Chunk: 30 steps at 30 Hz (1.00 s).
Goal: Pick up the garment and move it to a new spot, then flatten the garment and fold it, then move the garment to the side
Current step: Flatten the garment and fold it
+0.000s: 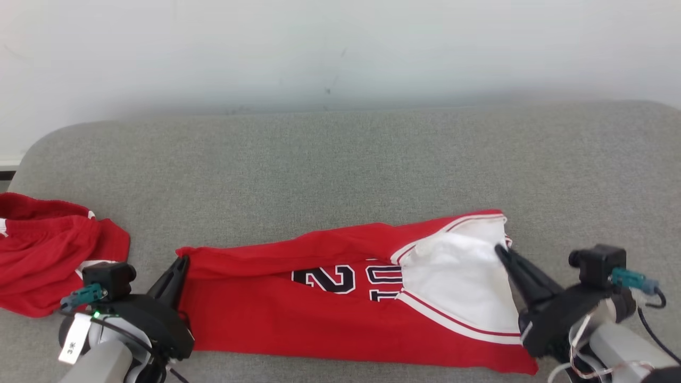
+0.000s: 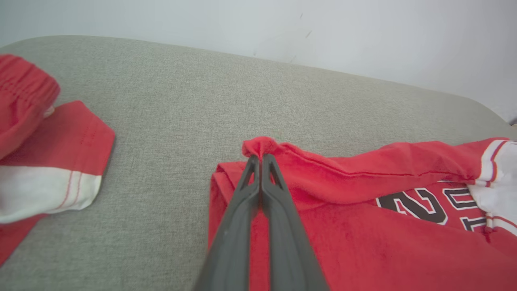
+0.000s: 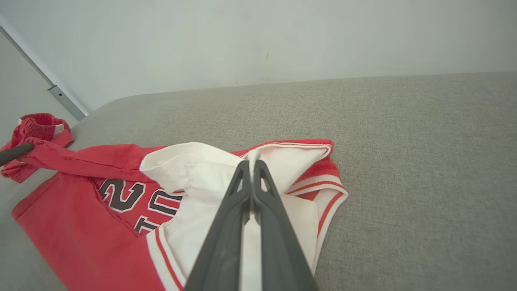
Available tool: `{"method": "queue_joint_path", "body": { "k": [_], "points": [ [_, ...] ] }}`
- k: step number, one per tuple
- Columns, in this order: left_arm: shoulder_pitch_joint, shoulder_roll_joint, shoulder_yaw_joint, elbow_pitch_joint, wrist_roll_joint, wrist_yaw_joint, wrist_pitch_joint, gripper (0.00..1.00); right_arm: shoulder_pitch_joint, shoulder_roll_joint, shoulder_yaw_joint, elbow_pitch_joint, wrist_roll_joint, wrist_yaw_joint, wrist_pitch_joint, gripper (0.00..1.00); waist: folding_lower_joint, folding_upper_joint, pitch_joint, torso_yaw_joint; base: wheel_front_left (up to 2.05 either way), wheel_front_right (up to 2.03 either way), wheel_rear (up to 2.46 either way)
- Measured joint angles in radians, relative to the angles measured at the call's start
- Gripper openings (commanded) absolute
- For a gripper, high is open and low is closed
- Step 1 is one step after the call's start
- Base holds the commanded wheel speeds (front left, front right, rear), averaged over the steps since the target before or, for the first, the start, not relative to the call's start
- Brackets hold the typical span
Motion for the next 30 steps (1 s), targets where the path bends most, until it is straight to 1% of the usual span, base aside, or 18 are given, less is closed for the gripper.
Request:
{"method": "queue_joint_path", "body": {
  "k": [4, 7, 11, 13, 19, 30],
  "points": [
    [0.022, 0.000, 0.000, -0.005, -0.007, 0.000, 0.000, 0.00, 0.040, -0.044, 0.039, -0.050, 0.017, 0.000, 0.024, 0.00, 0.0000, 0.0000, -0.007, -0.002, 0.00, 0.00, 0.00],
    [0.032, 0.003, 0.002, -0.009, -0.007, 0.000, 0.000, 0.00, 0.050, -0.060, 0.056, -0.060, 0.014, 0.000, 0.040, 0.00, 0.0002, 0.0000, -0.007, -0.006, 0.00, 0.00, 0.00],
    [0.040, 0.002, -0.001, -0.018, -0.007, 0.001, 0.000, 0.00, 0.053, -0.086, 0.057, -0.065, 0.009, 0.000, 0.047, 0.00, 0.0002, 0.0000, -0.006, -0.011, 0.00, 0.00, 0.00],
    [0.040, 0.002, -0.005, -0.026, -0.003, 0.010, 0.000, 0.00, 0.064, -0.095, 0.057, -0.070, 0.011, 0.000, 0.053, 0.00, 0.0002, 0.0000, -0.006, -0.011, 0.00, 0.00, 0.00],
    [0.057, 0.005, -0.004, -0.033, 0.002, 0.019, 0.000, 0.00, 0.110, -0.099, 0.064, -0.083, 0.031, 0.000, 0.063, 0.00, 0.0002, 0.0000, -0.009, -0.009, 0.00, 0.00, 0.00],
    [0.079, -0.004, -0.007, -0.034, 0.003, 0.027, 0.000, 0.00, 0.134, -0.099, 0.100, -0.080, 0.035, -0.002, 0.125, 0.00, 0.0002, 0.0000, -0.014, -0.003, 0.00, 0.00, 0.00]
  ]
}}
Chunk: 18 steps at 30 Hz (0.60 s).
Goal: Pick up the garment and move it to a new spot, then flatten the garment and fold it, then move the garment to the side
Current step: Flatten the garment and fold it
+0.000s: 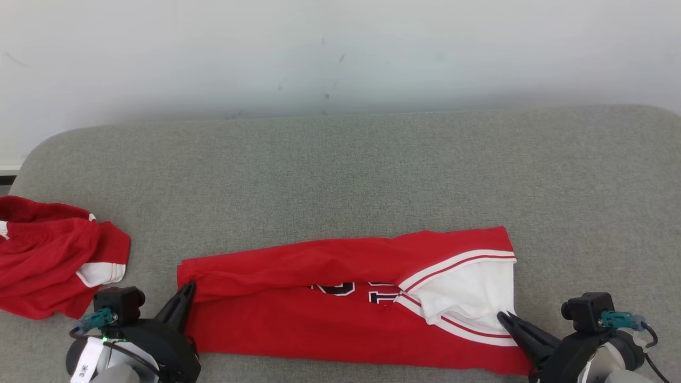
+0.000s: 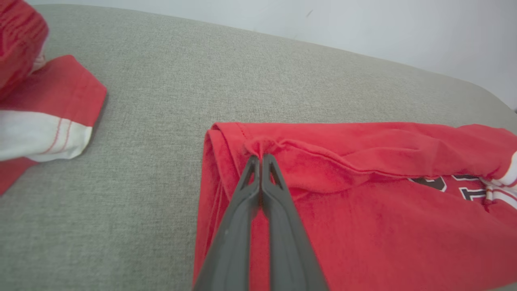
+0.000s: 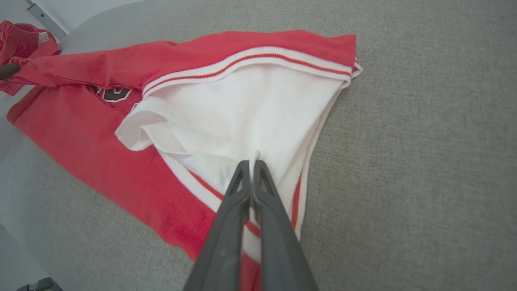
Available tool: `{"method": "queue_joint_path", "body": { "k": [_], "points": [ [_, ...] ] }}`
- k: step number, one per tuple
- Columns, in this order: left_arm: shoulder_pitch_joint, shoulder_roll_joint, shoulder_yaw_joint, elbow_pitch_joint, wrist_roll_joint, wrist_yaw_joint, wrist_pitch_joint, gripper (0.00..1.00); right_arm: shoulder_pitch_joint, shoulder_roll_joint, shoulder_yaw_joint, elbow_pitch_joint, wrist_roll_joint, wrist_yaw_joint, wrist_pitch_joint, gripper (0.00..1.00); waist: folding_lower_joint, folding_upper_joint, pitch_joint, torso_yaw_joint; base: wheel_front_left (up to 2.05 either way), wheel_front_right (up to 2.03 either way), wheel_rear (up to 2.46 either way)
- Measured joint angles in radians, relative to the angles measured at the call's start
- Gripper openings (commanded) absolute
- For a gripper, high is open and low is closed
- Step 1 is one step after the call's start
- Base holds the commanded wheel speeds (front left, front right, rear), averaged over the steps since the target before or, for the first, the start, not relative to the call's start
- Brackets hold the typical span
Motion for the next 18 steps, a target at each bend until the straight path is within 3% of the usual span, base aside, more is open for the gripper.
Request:
{"method": "queue_joint_path", "body": {
  "k": [1, 2, 3, 4, 18],
  "points": [
    [0.000, 0.000, 0.001, 0.000, 0.000, 0.003, 0.000, 0.06, 0.000, 0.000, 0.000, 0.000, 0.000, -0.001, 0.007, 0.08, 0.0000, 0.0000, 0.000, 0.000, 0.00, 0.00, 0.00],
    [0.000, 0.000, 0.001, 0.002, 0.001, 0.009, 0.000, 0.41, 0.000, 0.000, 0.000, 0.001, 0.000, -0.002, 0.008, 0.48, 0.0000, 0.0000, 0.000, 0.001, 0.00, 0.00, 0.00],
    [0.000, 0.000, 0.001, 0.003, 0.001, 0.014, 0.000, 0.67, 0.000, 0.000, -0.001, 0.001, 0.000, -0.005, 0.009, 1.00, 0.0000, 0.0000, -0.001, 0.001, 0.00, 0.00, 0.00],
    [0.000, 0.000, 0.003, 0.004, 0.001, 0.019, 0.000, 1.00, 0.000, 0.000, -0.002, 0.001, 0.001, -0.005, 0.013, 1.00, 0.0000, 0.0000, -0.002, 0.002, 0.00, 0.00, 0.00],
    [0.066, 0.025, 0.039, -0.054, 0.015, 0.065, -0.001, 1.00, 0.049, -0.035, -0.089, -0.069, 0.132, -0.002, -0.021, 1.00, 0.0000, 0.0000, -0.053, 0.005, 0.00, 0.00, 0.00]
  ]
}}
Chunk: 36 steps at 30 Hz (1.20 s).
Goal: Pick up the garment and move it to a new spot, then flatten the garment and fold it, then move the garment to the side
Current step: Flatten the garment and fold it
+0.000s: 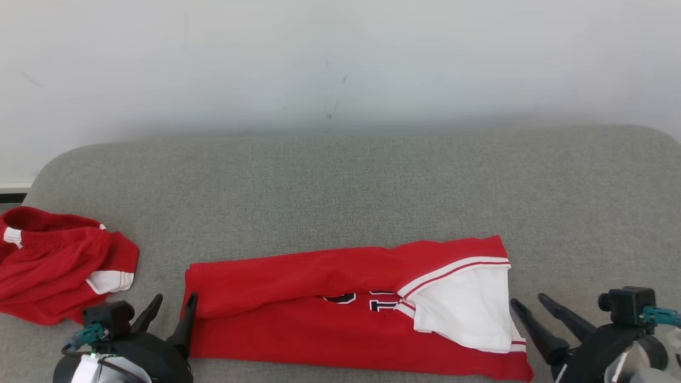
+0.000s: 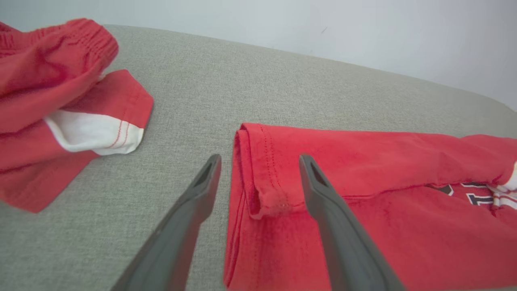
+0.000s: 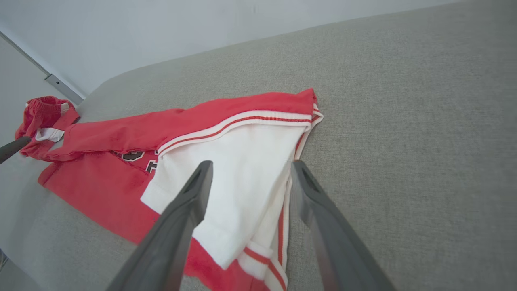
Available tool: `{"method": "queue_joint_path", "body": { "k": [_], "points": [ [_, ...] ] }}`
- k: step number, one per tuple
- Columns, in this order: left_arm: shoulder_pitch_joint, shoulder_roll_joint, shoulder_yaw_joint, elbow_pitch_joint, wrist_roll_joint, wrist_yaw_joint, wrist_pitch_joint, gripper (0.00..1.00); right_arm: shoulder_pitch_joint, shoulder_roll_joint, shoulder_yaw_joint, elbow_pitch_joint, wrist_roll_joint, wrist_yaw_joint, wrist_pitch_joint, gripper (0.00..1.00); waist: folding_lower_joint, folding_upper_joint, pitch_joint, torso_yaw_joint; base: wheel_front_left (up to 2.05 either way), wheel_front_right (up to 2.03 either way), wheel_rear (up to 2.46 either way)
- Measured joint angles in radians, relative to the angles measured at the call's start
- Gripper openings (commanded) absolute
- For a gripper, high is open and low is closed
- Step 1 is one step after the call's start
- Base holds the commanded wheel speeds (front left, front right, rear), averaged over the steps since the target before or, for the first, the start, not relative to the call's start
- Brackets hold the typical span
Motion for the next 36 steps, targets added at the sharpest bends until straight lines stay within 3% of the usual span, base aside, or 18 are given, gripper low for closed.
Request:
{"method": "queue_joint_path", "body": {
  "k": [9, 13, 24, 36],
  "points": [
    [0.079, 0.016, 0.049, -0.080, 0.011, 0.050, 0.000, 1.00, 0.021, -0.015, -0.020, 0.007, -0.023, -0.047, -0.042, 1.00, 0.0001, 0.0001, -0.033, -0.001, 0.00, 0.00, 0.00],
    [0.143, 0.027, 0.085, -0.131, 0.020, 0.099, 0.000, 1.00, 0.052, 0.000, -0.028, 0.006, -0.039, -0.088, -0.067, 1.00, 0.0000, 0.0001, -0.054, -0.003, 0.00, 0.00, 0.00],
    [0.260, 0.037, 0.192, -0.270, 0.040, 0.147, 0.000, 1.00, 0.086, 0.019, -0.064, -0.017, -0.081, -0.179, -0.096, 1.00, 0.0000, 0.0001, -0.069, -0.008, 0.00, 0.00, 0.00],
    [0.351, 0.045, 0.281, -0.440, 0.120, 0.163, -0.002, 1.00, 0.106, 0.046, -0.102, -0.056, -0.135, -0.210, -0.106, 1.00, 0.0000, 0.0000, -0.060, -0.010, 0.00, 0.00, 0.00]
  ]
}}
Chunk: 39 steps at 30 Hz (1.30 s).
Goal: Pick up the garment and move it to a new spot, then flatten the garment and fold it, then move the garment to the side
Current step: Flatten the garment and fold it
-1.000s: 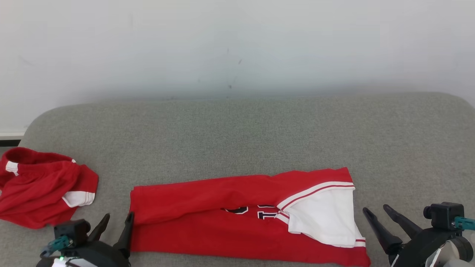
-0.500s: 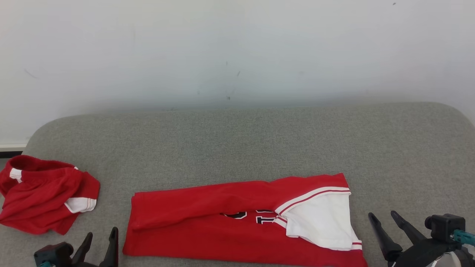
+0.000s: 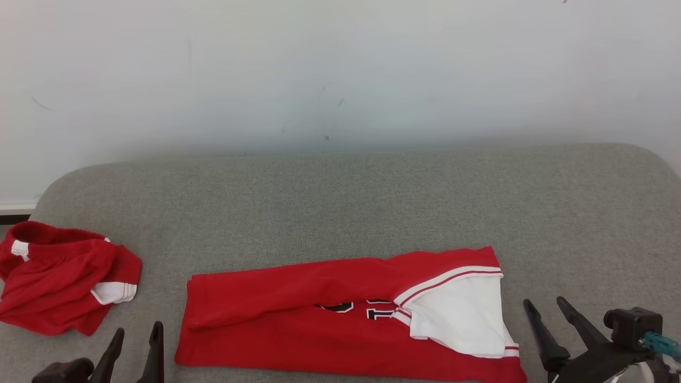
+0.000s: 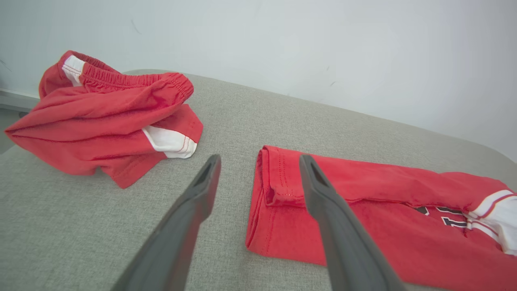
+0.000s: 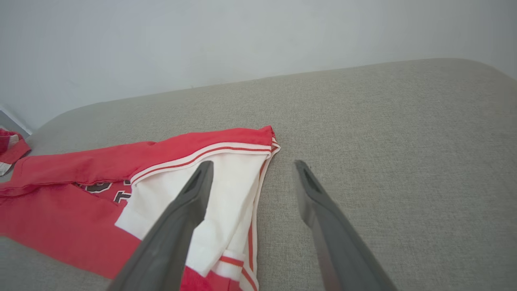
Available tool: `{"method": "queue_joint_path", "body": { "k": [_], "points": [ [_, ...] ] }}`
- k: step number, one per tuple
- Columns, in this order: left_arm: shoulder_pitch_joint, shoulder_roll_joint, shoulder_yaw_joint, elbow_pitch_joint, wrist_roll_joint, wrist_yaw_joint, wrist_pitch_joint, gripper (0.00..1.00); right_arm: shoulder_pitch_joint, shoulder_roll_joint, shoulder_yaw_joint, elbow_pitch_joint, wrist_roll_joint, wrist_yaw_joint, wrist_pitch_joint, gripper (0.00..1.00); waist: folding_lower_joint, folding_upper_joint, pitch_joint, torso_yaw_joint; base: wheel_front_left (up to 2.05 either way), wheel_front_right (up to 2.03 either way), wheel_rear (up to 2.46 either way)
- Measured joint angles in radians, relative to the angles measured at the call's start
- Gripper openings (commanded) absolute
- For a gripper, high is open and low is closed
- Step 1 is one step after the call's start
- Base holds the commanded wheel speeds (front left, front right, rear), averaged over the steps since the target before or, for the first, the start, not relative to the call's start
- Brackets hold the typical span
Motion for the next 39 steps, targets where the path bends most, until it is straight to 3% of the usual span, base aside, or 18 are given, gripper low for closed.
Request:
{"method": "queue_joint_path", "body": {
  "k": [9, 15, 29, 39],
  "points": [
    [0.062, -0.032, 0.060, -0.084, 0.059, 0.001, -0.001, 1.00, -0.003, 0.024, -0.004, 0.005, -0.066, -0.017, 0.000, 1.00, 0.0000, 0.0001, 0.010, 0.019, 0.00, 0.00, 0.00],
    [0.091, -0.036, 0.095, -0.124, 0.103, 0.001, -0.001, 1.00, -0.103, 0.041, 0.013, 0.092, -0.095, -0.025, 0.014, 1.00, 0.0001, 0.0001, 0.016, 0.027, 0.00, 0.00, 0.00],
    [0.083, -0.072, 0.105, -0.185, 0.165, 0.002, -0.001, 1.00, -0.285, 0.107, 0.090, 0.340, -0.070, -0.015, 0.296, 1.00, 0.0001, 0.0001, 0.051, 0.069, 0.00, 0.00, 0.00],
    [0.065, -0.092, 0.104, -0.190, 0.183, 0.002, -0.001, 1.00, -0.374, 0.142, 0.126, 0.487, -0.013, -0.006, 0.564, 1.00, 0.0000, 0.0000, 0.072, 0.090, 0.00, 0.00, 0.00]
  ]
}}
